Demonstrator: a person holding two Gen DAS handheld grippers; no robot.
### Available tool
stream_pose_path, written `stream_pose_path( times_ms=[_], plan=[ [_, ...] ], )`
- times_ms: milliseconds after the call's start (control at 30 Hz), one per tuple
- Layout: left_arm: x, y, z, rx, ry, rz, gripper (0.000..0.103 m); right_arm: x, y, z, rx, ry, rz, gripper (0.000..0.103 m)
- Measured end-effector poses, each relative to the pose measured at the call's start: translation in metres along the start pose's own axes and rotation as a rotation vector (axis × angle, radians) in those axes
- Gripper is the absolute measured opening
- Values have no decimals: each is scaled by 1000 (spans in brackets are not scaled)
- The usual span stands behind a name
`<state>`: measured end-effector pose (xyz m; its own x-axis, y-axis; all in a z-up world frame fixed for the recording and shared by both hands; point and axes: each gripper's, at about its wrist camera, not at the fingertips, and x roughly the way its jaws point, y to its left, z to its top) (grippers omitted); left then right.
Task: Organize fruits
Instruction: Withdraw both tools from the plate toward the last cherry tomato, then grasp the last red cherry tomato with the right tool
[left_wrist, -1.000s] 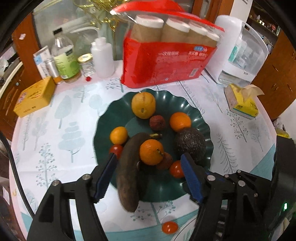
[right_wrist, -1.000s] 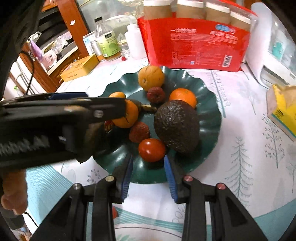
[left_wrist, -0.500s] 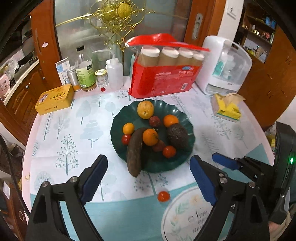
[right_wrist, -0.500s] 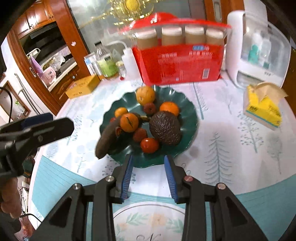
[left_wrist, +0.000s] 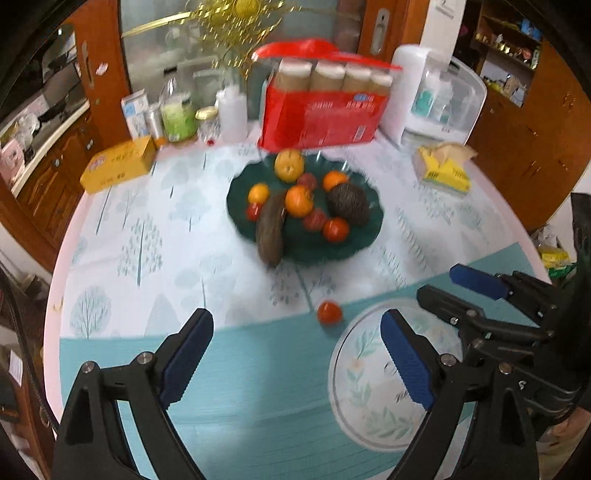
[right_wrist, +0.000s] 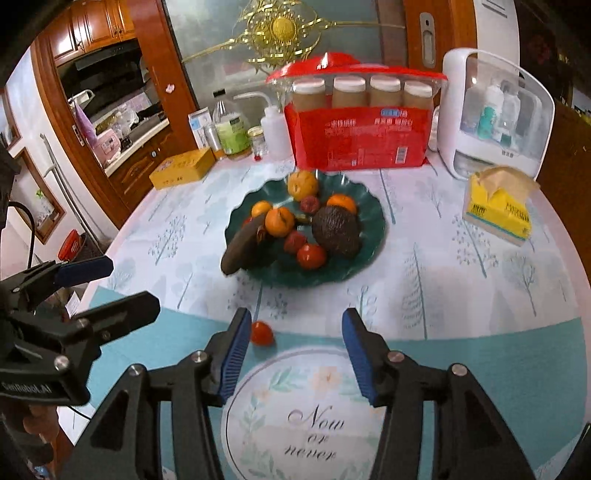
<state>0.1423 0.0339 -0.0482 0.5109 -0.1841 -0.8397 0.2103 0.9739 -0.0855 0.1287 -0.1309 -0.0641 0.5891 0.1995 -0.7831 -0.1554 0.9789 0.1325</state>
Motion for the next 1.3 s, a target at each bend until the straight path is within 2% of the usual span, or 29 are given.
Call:
stream_pose_path(
  times_ms=[167, 467, 767, 1100, 1300],
  plan=[
    [23, 13, -22, -44, 71, 26, 91, 20, 3, -17, 0, 60, 5, 52],
    [71, 26, -43, -104, 169, 77, 91, 66, 0, -33, -2, 146, 12, 52],
    [91, 40, -44, -166, 193, 94, 91, 94, 1, -37, -2, 192, 66, 52],
    [100, 46, -38, -189, 195, 98, 91, 116, 22, -22, -94, 159, 56, 51],
    [104, 56, -37, -221, 202, 102, 91, 126, 25, -18, -99, 159, 87, 49]
  ],
)
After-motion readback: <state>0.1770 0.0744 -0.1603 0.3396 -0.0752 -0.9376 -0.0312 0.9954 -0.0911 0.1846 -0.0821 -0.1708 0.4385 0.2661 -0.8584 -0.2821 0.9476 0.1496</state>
